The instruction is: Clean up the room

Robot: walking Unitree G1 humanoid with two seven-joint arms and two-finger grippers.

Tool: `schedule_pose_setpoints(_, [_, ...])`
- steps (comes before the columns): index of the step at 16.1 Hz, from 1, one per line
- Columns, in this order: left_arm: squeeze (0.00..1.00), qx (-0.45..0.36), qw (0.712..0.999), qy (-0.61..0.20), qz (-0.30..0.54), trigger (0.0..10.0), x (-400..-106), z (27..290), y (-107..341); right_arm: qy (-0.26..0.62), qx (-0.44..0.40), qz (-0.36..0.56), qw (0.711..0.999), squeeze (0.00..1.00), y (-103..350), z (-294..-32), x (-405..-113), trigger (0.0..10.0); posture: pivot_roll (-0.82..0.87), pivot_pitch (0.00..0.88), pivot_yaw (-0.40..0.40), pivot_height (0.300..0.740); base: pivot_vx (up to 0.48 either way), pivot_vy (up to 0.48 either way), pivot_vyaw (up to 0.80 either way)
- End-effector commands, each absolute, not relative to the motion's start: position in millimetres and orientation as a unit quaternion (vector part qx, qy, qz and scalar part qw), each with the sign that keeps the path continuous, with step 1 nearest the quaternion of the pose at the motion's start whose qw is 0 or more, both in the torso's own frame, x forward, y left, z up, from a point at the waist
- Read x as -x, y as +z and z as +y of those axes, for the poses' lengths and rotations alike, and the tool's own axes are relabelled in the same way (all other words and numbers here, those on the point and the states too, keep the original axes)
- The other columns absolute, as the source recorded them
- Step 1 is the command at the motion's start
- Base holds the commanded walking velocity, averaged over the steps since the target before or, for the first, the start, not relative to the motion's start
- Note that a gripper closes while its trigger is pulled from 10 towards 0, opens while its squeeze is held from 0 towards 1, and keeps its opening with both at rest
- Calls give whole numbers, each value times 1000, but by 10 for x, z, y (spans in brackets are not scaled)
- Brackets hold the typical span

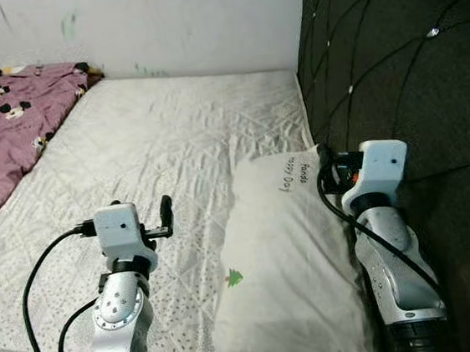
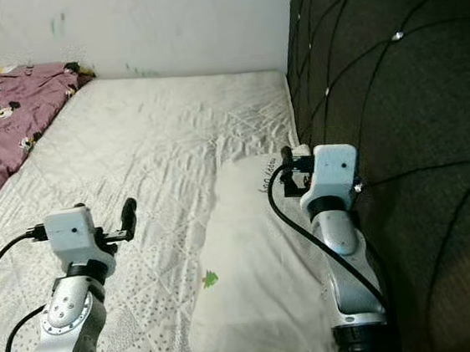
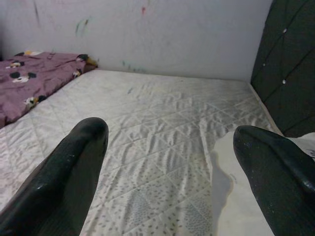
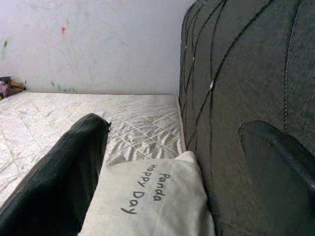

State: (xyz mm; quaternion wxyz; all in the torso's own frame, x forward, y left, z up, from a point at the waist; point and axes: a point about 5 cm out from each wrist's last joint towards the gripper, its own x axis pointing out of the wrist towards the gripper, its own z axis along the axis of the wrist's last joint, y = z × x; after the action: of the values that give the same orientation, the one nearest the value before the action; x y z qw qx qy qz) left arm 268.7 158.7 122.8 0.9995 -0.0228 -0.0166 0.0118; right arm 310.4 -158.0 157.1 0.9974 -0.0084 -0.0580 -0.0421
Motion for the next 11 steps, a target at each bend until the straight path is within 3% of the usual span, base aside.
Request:
schedule_pose_setpoints(1, [0, 18, 1000, 12, -13, 10000, -2692, 1594, 1229, -49, 27, -59, 997, 0, 1573, -1606, -3097, 10000, 16, 0, 51, 740, 0, 0, 0])
schedule_pose_setpoints(5, [0, 17, 1000, 12, -13, 10000, -2698, 1596, 1226, -55, 10, -50, 997, 0, 1545, -1613, -3122, 10000, 19, 0, 51, 740, 0, 0, 0])
schedule_pose_setpoints(9, [0, 18, 1000, 9, -17, 10000, -2703, 1590, 1232, -53, 1, -44, 998, 0, 1519, -1581, -3138, 10000, 23, 0, 49, 740, 0, 0, -758])
schedule_pose_setpoints(11, [0, 18, 1000, 9, -17, 10000, -2708, 1591, 1231, -51, 1, -45, 998, 0, 1524, -1575, -3146, 10000, 24, 0, 49, 740, 0, 277, 0])
